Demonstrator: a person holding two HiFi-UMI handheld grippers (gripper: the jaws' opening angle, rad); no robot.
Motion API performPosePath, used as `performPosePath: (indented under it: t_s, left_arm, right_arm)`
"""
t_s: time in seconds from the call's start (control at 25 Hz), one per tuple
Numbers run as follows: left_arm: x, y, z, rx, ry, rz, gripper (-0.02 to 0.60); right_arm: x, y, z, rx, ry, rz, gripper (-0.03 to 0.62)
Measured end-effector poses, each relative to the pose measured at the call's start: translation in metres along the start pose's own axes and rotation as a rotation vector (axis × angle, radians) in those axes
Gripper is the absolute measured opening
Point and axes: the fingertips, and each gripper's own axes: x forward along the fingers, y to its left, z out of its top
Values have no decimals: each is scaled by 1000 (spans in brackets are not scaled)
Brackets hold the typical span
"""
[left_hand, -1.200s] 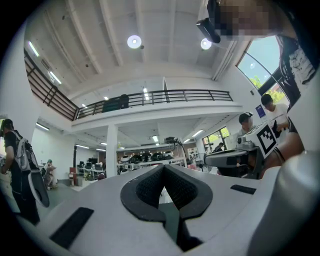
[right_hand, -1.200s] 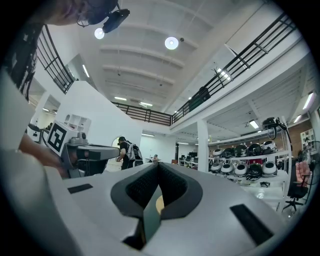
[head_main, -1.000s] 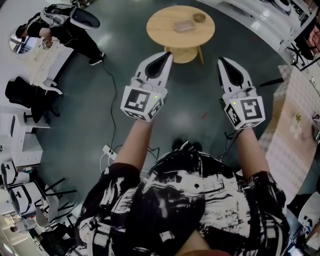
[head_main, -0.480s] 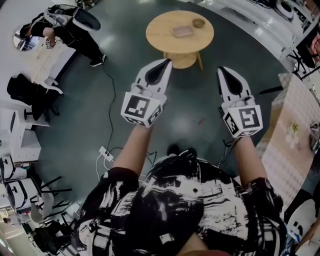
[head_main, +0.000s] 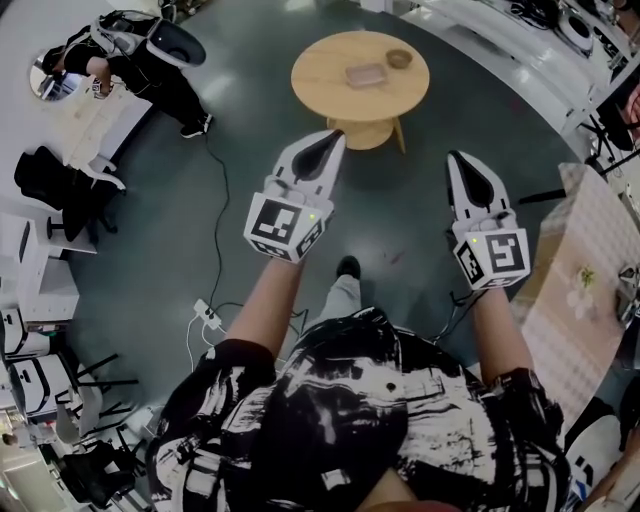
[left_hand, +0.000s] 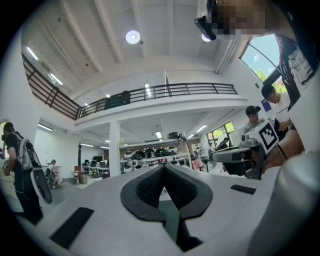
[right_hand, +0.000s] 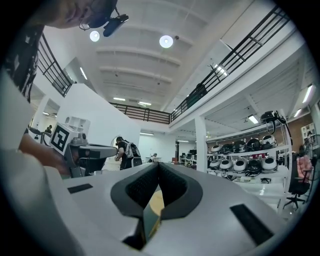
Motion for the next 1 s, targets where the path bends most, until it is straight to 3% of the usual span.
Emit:
performPosePath:
  t_s: [0.32, 0.68, 1.0]
  left_arm:
    - [56, 53, -27, -20, -32, -26, 0]
    - [116, 184, -55, -7, -27, -78, 0]
    - [163, 263, -72, -52, -39, -89, 0]
  right_arm:
    - [67, -31, -17, -38, 20, -25, 2]
    - [225, -44, -27, -39, 50, -47, 2]
    - [311, -58, -37, -67, 97, -47, 2]
